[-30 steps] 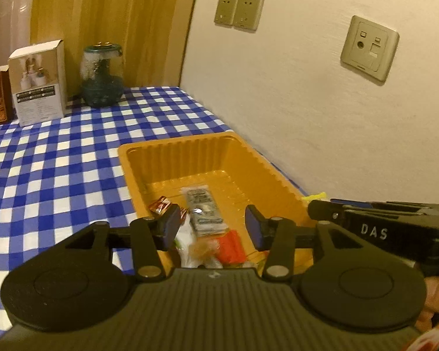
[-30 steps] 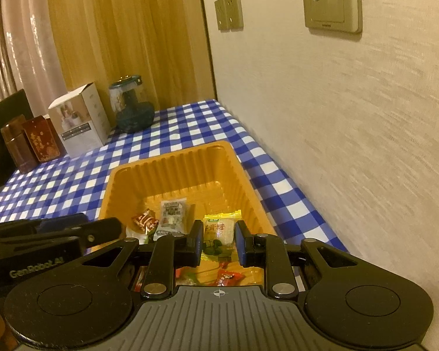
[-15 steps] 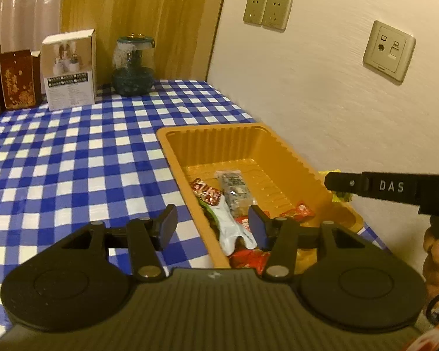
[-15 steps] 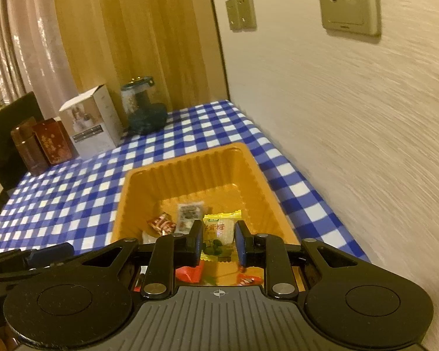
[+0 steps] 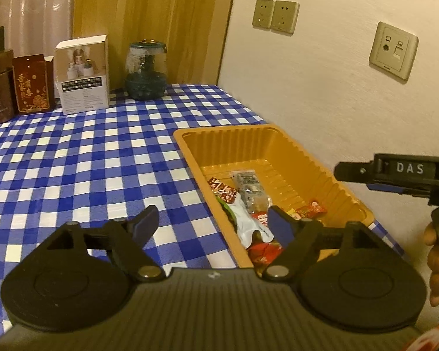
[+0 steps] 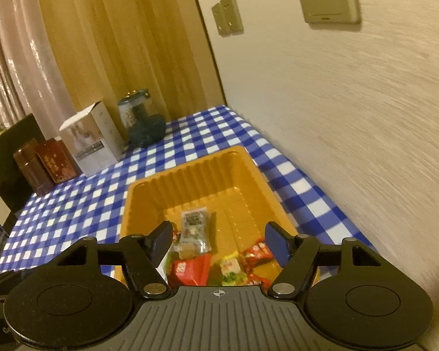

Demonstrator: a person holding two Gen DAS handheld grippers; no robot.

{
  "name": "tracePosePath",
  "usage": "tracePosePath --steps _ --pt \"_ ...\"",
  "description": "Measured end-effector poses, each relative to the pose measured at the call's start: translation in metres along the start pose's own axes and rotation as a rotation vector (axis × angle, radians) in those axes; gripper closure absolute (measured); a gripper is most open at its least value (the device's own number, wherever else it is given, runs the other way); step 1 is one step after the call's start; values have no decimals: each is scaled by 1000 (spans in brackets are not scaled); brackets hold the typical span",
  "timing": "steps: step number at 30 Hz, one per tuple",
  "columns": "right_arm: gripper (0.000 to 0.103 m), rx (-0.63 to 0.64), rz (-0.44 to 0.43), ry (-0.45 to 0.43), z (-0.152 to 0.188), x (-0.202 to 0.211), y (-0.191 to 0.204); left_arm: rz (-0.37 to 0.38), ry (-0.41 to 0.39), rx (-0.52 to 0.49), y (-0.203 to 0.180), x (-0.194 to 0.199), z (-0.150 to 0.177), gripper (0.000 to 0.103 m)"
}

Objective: Organize snacks

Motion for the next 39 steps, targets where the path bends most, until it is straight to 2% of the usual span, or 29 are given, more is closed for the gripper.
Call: tracePosePath --steps 3,11,23,34,39 --pt "33 -20 17 13 5 8 -4 -9 -8 7 1 8 1 11" --pt "33 -33 41 30 13 41 -2 -31 4 30 0 36 7 0" --pt "33 19 36 74 31 89 25 -82 35 56 17 92 27 0" --pt "33 103 20 75 48 127 73 -167 31 91 48 141 32 0" --pt "33 133 24 84 60 142 89 -178 27 88 52 158 35 0"
Point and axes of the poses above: each gripper's, at about its wrist camera, not at the fingertips, and x roughly against the way its jaws point, y to its left, z to its underside, the point moved 8 cm from there along -x, roughly the way its jaws point, and after that the axes turned 13 degrees about x, right-handed, at the moved point
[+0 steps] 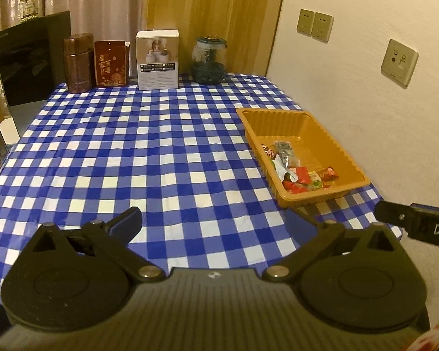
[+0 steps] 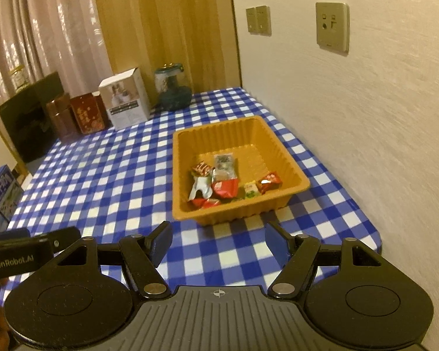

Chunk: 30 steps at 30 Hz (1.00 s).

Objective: Organize snacks

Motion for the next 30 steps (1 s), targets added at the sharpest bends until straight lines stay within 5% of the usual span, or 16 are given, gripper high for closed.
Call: tracePosePath --steps 30 --pt "33 27 33 6 22 53 8 44 21 -36 -10 45 22 0"
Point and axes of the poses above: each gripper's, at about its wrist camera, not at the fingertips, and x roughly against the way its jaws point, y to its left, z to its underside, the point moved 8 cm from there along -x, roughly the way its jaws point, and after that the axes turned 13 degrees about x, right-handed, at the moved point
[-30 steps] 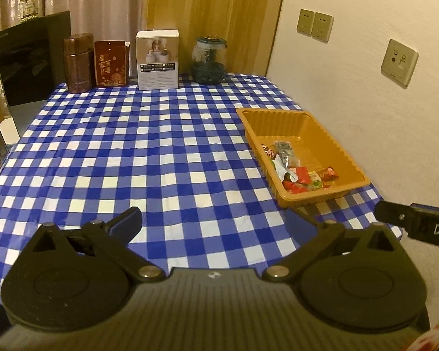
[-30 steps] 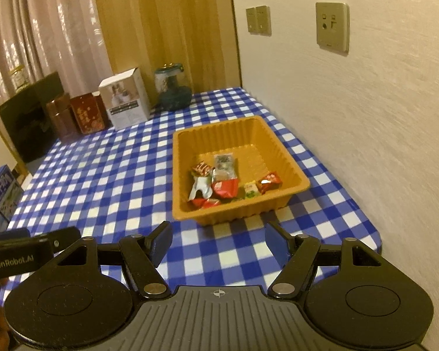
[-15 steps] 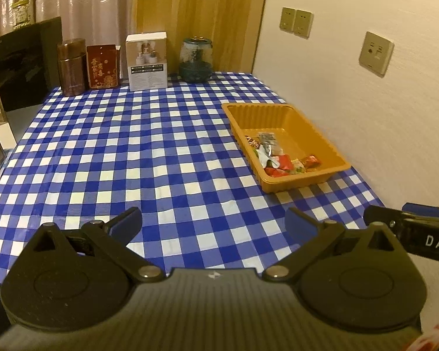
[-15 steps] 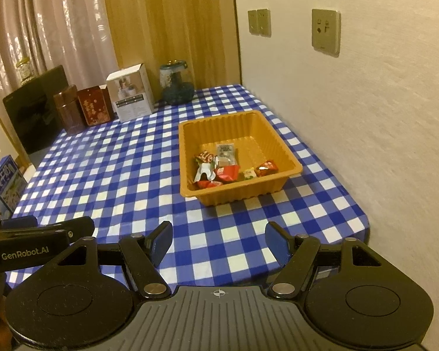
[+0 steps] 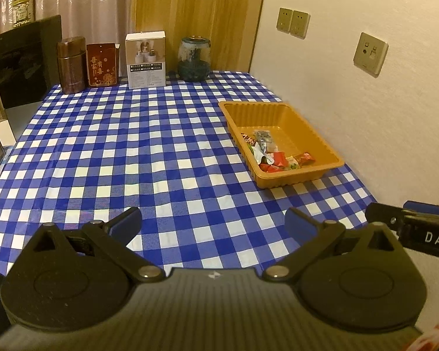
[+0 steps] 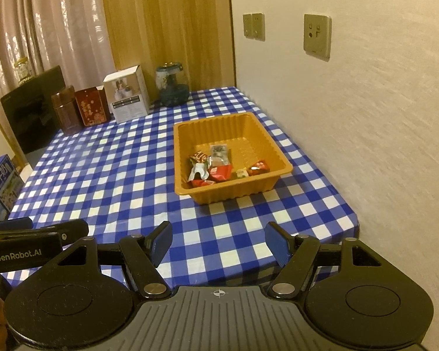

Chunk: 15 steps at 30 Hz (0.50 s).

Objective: Organize snacks

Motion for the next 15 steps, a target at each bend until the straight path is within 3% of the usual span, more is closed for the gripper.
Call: tracePosePath --steps 15 --pt "33 3 1 0 -1 1 1 5 4 7 -2 0 1 0"
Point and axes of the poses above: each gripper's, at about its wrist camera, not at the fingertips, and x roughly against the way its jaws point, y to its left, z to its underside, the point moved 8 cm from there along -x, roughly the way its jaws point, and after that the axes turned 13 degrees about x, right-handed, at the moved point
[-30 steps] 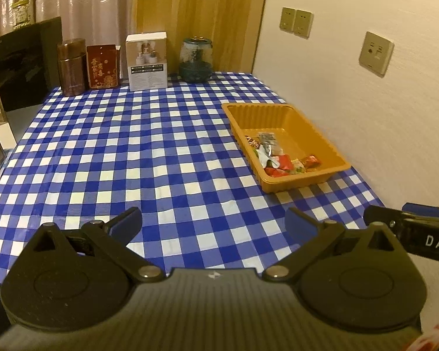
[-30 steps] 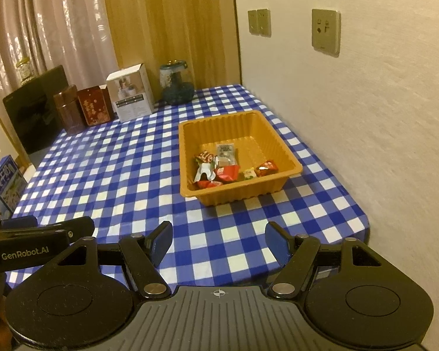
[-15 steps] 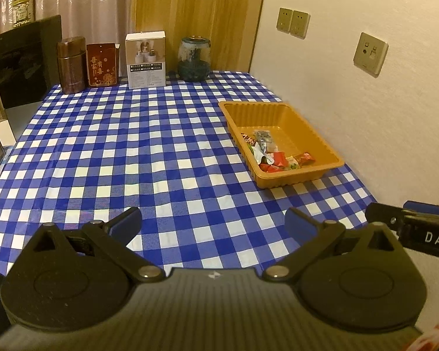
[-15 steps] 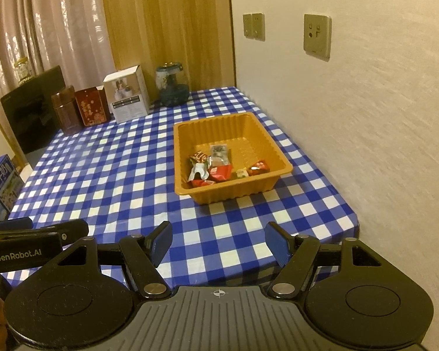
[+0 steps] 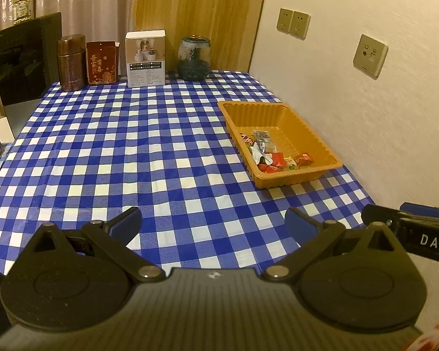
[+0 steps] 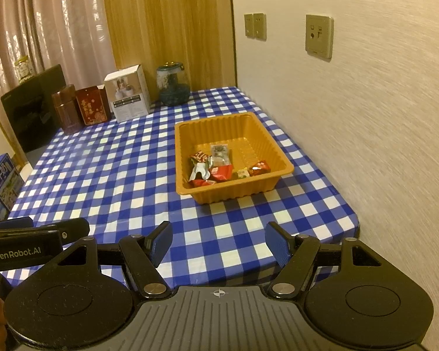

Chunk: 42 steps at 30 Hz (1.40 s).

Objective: Organize snacks

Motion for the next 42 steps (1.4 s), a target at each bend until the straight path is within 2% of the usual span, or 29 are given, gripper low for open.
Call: tracePosePath --steps 42 --pt "33 6 -2 0 -2 -2 0 3 1 2 -4 -1 0 0"
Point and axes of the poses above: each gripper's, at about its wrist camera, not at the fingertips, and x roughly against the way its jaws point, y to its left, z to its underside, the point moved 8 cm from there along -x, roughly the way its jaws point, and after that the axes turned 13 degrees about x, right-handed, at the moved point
